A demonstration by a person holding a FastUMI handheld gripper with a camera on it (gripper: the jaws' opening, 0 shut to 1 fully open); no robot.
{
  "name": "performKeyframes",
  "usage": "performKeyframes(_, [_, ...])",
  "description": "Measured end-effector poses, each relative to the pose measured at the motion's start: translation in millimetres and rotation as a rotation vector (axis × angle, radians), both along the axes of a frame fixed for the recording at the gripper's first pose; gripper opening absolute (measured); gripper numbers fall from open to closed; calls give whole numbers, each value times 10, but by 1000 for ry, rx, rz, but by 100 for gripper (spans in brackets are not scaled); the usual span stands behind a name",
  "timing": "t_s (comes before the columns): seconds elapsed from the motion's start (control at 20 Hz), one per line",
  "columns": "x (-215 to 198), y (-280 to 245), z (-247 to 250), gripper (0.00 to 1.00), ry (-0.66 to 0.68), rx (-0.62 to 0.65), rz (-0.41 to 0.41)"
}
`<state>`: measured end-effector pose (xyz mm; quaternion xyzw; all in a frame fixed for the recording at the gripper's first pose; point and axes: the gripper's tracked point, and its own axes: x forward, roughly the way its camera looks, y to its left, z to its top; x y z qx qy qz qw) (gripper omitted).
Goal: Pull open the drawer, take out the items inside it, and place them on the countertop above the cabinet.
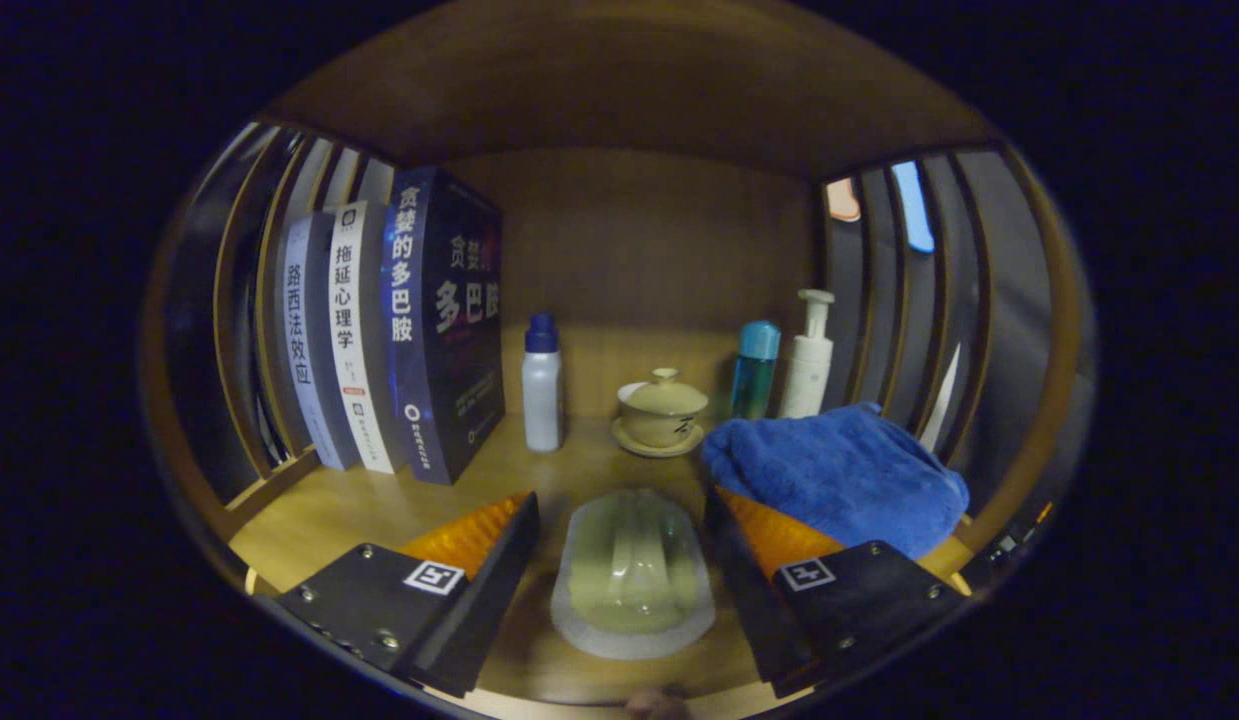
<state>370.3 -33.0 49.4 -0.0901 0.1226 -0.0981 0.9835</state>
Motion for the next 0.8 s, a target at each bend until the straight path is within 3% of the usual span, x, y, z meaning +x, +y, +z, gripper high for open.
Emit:
performKeyframes(0.3, [-494, 75, 429, 98, 1, 102, 20])
performKeyframes(0.65, [-1452, 385, 773, 98, -16, 154, 179])
performKeyframes(0.8, [-1997, 529, 784, 98, -22, 117, 262])
